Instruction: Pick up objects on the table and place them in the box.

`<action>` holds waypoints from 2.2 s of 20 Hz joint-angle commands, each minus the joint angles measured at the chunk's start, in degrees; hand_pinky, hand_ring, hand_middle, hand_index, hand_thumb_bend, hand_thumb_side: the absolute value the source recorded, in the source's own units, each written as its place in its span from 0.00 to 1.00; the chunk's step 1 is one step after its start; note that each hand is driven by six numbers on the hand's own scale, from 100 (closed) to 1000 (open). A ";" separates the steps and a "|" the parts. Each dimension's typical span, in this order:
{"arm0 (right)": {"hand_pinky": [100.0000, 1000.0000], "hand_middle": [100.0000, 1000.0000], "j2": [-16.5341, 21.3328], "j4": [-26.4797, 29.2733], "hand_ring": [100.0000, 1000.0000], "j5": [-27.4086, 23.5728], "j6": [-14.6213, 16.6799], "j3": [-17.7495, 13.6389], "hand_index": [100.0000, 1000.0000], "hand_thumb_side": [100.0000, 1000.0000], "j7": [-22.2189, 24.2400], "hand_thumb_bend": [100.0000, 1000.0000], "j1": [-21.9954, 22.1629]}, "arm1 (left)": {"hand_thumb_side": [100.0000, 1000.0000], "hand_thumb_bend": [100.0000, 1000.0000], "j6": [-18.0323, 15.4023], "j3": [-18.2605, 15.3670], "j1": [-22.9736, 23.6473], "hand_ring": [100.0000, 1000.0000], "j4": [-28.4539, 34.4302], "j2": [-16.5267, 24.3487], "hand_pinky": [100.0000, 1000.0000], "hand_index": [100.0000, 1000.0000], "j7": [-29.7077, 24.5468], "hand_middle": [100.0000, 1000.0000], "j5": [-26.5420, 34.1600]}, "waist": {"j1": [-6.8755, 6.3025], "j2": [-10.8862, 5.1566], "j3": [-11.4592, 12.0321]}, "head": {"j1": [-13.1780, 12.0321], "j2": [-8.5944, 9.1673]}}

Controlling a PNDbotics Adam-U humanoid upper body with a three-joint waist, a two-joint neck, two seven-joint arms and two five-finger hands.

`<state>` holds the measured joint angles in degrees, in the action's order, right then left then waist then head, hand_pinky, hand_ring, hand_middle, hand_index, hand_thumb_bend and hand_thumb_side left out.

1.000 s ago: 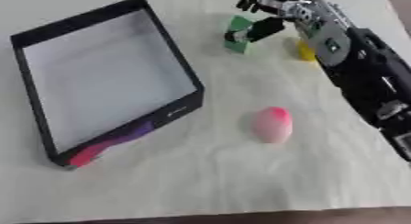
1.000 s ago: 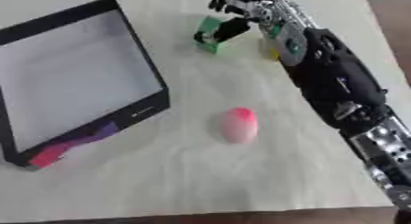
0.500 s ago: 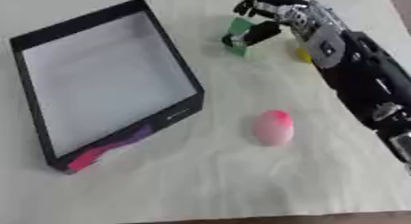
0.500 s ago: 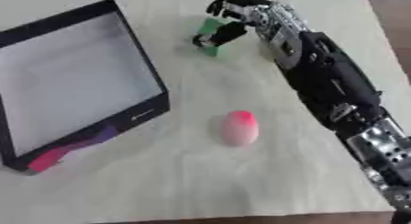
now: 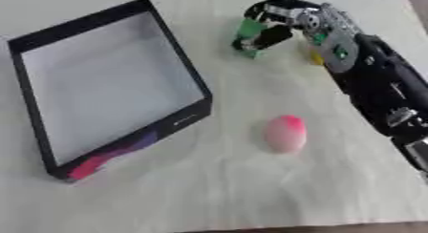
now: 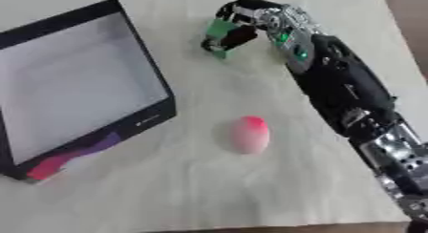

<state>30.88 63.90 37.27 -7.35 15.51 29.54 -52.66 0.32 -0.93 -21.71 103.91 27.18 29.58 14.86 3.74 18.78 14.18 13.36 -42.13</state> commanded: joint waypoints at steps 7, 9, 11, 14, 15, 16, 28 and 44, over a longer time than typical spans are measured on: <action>0.89 0.84 1.38 0.10 0.86 -0.52 -0.32 -0.86 0.91 0.52 0.72 0.41 -0.70 | 0.58 0.27 0.15 -0.34 -0.29 0.55 0.88 0.94 0.69 0.82 -0.13 0.77 0.27 | -1.29 -0.41 -0.50 | 0.07 0.47; 0.88 0.83 1.34 0.30 0.83 -1.04 -0.44 -0.81 0.91 0.47 1.08 0.41 -0.68 | 0.58 0.27 0.16 -0.34 -0.30 0.55 0.88 0.93 0.69 0.82 -0.14 0.77 0.28 | -1.35 -0.42 -0.55 | 0.05 0.46; 0.87 0.82 1.34 0.51 0.81 -1.44 -0.55 -0.77 0.91 0.42 1.49 0.41 -0.69 | 0.58 0.27 0.16 -0.31 -0.31 0.55 0.88 0.91 0.69 0.82 -0.18 0.77 0.30 | -1.36 -0.41 -0.60 | 0.07 0.45; 0.84 0.78 1.29 0.68 0.74 -1.81 -0.93 -0.75 0.88 0.18 2.11 0.38 -0.67 | 0.58 0.27 0.18 -0.28 -0.35 0.55 0.87 0.83 0.69 0.82 -0.24 0.77 0.33 | -1.33 -0.36 -0.63 | 0.02 0.56; 0.83 0.77 1.25 0.72 0.73 -1.97 -1.13 -0.75 0.87 0.18 2.35 0.38 -0.66 | 0.58 0.27 0.18 -0.28 -0.36 0.55 0.88 0.81 0.69 0.82 -0.26 0.77 0.34 | -1.31 -0.34 -0.63 | 0.00 0.58; 0.82 0.76 1.23 0.81 0.72 -2.08 -1.34 -0.75 0.87 0.20 2.50 0.38 -0.66 | 0.57 0.26 0.18 -0.28 -0.38 0.55 0.88 0.79 0.70 0.82 -0.28 0.77 0.34 | -1.30 -0.32 -0.62 | -0.04 0.60; 0.78 0.59 0.87 0.95 0.53 -2.94 -3.92 -0.77 0.73 0.14 1.34 0.31 -0.56 | 0.58 0.26 0.24 -0.24 -0.40 0.55 0.93 0.57 0.70 0.82 -0.36 0.77 0.43 | -1.20 -0.29 -0.49 | -0.28 0.53; 0.78 0.53 3.55 8.72 0.52 -9.22 -8.95 -0.98 0.68 0.08 -2.96 0.19 -1.18 | 0.57 0.26 0.16 -0.15 -0.02 0.55 0.93 0.72 0.70 0.82 -0.54 0.77 0.24 | -0.72 -2.14 -0.69 | -0.50 -0.56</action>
<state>32.42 70.75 28.73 -15.87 15.19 26.82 -52.47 0.53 -0.89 -21.46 103.91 26.68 29.27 15.02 3.61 18.71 13.51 13.00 -42.65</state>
